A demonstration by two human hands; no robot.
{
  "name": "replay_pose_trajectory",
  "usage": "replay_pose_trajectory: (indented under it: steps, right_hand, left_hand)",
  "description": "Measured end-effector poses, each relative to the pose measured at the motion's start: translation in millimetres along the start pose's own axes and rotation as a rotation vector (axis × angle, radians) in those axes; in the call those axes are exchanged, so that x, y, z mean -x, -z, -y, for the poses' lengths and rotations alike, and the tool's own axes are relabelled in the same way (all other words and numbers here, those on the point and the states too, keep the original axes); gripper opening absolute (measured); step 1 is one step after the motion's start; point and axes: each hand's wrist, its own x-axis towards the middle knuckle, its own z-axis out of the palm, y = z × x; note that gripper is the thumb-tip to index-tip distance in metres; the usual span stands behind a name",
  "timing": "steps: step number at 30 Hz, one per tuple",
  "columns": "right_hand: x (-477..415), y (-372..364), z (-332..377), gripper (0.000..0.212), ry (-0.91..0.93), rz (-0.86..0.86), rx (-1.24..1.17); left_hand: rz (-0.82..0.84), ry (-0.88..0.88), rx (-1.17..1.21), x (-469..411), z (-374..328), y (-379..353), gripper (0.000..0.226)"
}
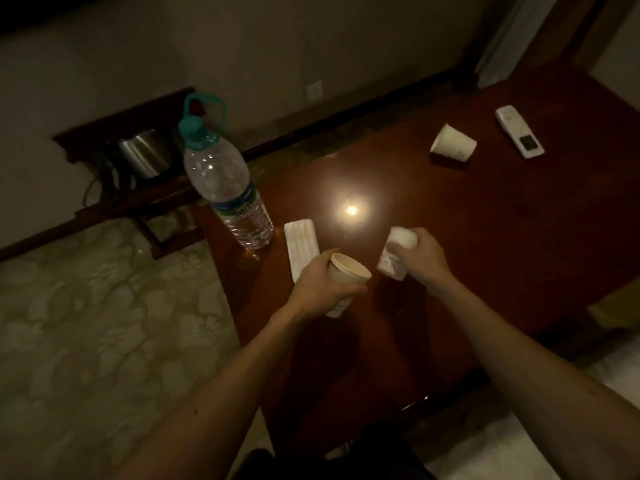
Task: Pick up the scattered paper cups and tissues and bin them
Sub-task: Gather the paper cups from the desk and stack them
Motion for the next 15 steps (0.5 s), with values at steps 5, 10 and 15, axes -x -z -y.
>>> replay_pose_trajectory:
  steps: [5, 10, 15]
  right_hand:
    - [50.8, 15.2, 75.5, 0.046, 0.253, 0.029, -0.362]
    - [103.7, 26.5, 106.4, 0.028, 0.436, 0.214, -0.384]
    - [135.9, 66.8, 94.3, 0.065, 0.416, 0.232, -0.277]
  left_hand:
    - [0.013, -0.009, 0.028, 21.5, -27.6, 28.4, 0.054]
    - [0.06, -0.201, 0.082, 31.9, -69.7, 45.4, 0.044]
    - [0.09, -0.341, 0.131, 32.2, -107.4, 29.2, 0.047]
